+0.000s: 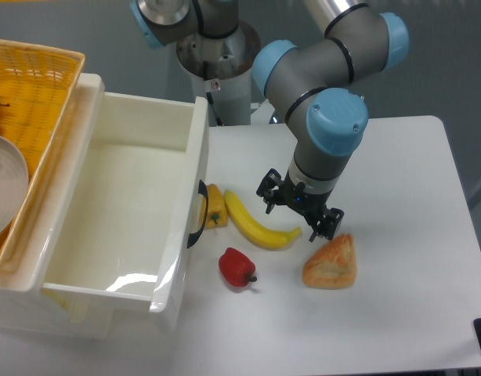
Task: Pick up the red pepper
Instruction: 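Move the open gripper from above the bread toward the red pepper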
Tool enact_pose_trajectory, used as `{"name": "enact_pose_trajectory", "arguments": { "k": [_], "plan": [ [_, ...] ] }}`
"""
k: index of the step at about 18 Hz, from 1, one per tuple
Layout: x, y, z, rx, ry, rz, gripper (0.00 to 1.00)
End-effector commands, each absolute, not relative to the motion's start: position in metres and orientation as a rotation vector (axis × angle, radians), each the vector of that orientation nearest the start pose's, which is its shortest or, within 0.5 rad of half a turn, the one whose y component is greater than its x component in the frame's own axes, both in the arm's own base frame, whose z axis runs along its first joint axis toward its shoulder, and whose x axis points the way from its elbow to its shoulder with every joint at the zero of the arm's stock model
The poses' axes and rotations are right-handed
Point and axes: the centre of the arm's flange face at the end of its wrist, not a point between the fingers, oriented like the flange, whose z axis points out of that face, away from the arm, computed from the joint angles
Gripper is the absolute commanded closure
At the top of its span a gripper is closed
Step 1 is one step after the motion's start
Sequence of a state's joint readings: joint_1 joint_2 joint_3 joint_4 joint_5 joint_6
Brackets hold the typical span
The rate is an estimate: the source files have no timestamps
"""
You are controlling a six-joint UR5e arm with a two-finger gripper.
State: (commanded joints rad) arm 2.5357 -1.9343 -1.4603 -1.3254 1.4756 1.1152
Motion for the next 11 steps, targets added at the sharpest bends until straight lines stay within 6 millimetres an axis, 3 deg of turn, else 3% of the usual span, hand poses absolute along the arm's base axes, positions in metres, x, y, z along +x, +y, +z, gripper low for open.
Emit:
{"name": "enact_pose_trajectory", "arguments": {
  "k": [4, 11],
  "plan": [
    [-0.439, 0.471, 0.356, -3.117, 0.321, -0.029, 0.0],
    [-0.436, 0.463, 0.348, -3.145, 0.303, -0.006, 0.0]
  ]
}}
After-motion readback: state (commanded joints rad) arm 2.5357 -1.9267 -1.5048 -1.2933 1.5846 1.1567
